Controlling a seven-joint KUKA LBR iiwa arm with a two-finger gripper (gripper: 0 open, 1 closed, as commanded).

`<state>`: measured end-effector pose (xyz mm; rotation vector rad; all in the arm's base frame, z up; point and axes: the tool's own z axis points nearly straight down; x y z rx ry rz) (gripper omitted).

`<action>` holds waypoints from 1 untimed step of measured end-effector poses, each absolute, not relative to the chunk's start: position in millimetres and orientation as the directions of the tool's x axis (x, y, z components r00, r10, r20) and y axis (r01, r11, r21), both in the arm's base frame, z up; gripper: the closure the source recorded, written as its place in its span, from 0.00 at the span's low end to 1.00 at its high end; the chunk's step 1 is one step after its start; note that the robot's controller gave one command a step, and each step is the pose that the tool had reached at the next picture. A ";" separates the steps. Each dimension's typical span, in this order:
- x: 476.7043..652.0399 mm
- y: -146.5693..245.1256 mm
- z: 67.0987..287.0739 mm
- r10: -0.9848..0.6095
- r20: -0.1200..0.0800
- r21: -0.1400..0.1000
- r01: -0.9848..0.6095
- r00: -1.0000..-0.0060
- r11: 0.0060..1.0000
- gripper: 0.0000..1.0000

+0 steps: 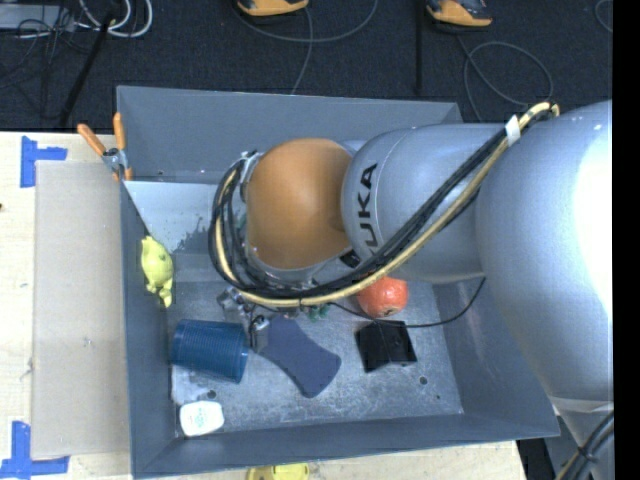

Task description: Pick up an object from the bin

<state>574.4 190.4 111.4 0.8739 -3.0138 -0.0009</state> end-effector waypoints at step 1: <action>596.5 166.2 139.9 -0.564 -0.010 -0.001 -0.564 -0.826 0.826 1.00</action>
Offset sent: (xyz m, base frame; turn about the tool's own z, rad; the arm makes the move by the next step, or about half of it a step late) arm -0.0082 -0.0323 0.0608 -0.0270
